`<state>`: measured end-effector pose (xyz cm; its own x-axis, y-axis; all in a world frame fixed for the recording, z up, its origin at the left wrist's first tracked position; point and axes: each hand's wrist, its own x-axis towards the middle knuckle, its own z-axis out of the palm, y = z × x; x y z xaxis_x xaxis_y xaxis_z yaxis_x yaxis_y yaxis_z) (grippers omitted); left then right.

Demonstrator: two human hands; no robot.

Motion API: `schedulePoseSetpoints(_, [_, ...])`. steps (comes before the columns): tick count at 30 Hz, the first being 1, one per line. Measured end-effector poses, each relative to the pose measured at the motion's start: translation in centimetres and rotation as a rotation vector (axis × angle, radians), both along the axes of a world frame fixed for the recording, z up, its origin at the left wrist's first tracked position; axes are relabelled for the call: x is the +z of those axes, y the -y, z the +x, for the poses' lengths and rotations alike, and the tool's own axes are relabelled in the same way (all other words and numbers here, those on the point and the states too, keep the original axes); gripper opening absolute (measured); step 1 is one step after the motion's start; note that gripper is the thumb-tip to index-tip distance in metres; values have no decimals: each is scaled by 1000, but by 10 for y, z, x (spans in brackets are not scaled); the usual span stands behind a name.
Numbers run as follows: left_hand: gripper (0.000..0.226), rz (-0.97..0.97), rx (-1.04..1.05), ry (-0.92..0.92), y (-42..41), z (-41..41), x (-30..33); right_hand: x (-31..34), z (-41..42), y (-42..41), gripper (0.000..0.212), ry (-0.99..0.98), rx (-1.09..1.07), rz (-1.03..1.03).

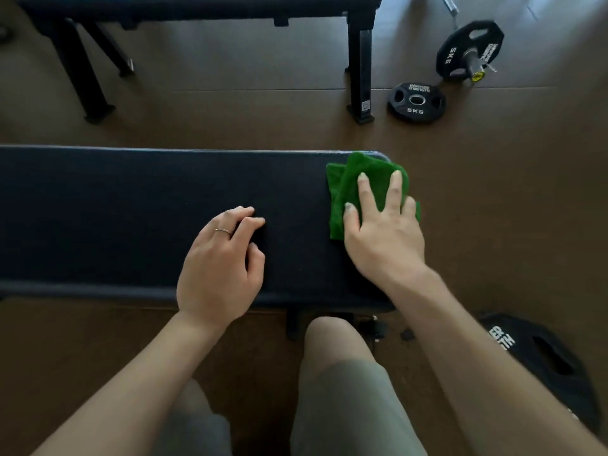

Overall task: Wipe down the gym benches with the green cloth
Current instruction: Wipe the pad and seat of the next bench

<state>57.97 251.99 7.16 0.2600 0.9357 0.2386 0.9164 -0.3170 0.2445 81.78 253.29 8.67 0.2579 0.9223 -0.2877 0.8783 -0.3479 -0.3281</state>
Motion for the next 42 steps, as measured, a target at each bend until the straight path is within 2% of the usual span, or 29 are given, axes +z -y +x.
schedulePoseSetpoints(4, [33,21,-2,0,0,1,0,4,-10,41,62,73,57,10])
schedulePoseSetpoints(12, [31,32,-29,5,-2,-2,-3,3,0,-61,61,56,37,-41])
schedulePoseSetpoints(15, [31,35,-20,6,-2,-1,-4,4,-8,-31,61,71,86,-23])
schedulePoseSetpoints(20, [35,45,-48,-11,-3,-2,-2,5,-65,75,61,173,296,113])
schedulePoseSetpoints(24, [41,22,-123,39,-7,-15,11,3,-83,60,60,178,338,109])
schedulePoseSetpoints(28, [38,98,61,66,-25,-68,20,0,-101,28,60,168,384,121])
schedulePoseSetpoints(32, [35,-3,217,15,-37,-125,12,2,-78,52,60,194,436,131])
schedulePoseSetpoints(36, [31,-17,260,17,-37,-125,6,2,-78,68,62,244,442,103])
schedulePoseSetpoints(42, [32,18,247,50,-38,-128,1,-1,-133,8,59,163,625,158])
